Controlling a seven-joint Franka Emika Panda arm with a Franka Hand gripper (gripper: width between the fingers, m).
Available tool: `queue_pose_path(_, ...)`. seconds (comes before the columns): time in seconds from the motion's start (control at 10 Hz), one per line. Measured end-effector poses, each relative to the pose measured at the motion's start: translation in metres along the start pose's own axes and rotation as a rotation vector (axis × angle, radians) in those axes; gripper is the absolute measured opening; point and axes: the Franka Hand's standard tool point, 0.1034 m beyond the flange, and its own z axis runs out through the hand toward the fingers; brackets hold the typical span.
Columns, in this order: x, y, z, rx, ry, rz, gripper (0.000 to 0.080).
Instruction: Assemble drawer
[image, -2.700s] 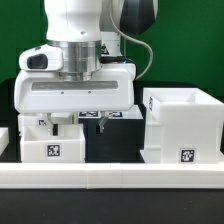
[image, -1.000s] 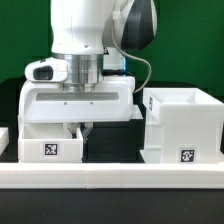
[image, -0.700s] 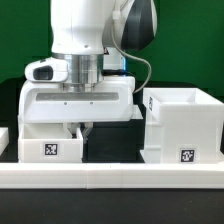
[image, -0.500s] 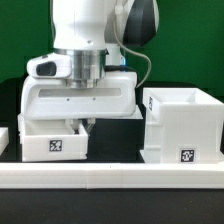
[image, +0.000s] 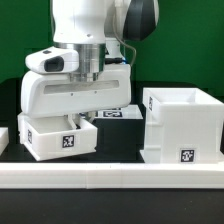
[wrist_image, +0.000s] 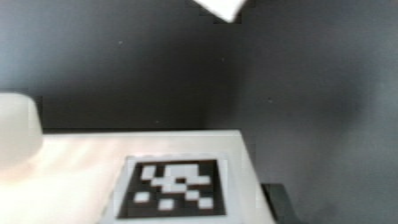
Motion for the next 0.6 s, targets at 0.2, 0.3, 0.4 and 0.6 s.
queue_pose_path(0.2,-0.001,0.001,0.001,0.0,-0.001,-0.146,0.0041)
queue_pose_path(0.3,0.0,0.0,0.0,-0.001,-0.003,-0.223,0.0041)
queue_pose_path(0.4,0.006,-0.006,-0.002,-0.013,-0.014,-0.376,0.0041)
queue_pose_path(0.6,0.009,-0.01,-0.002,-0.005,-0.033,-0.627,0.0041)
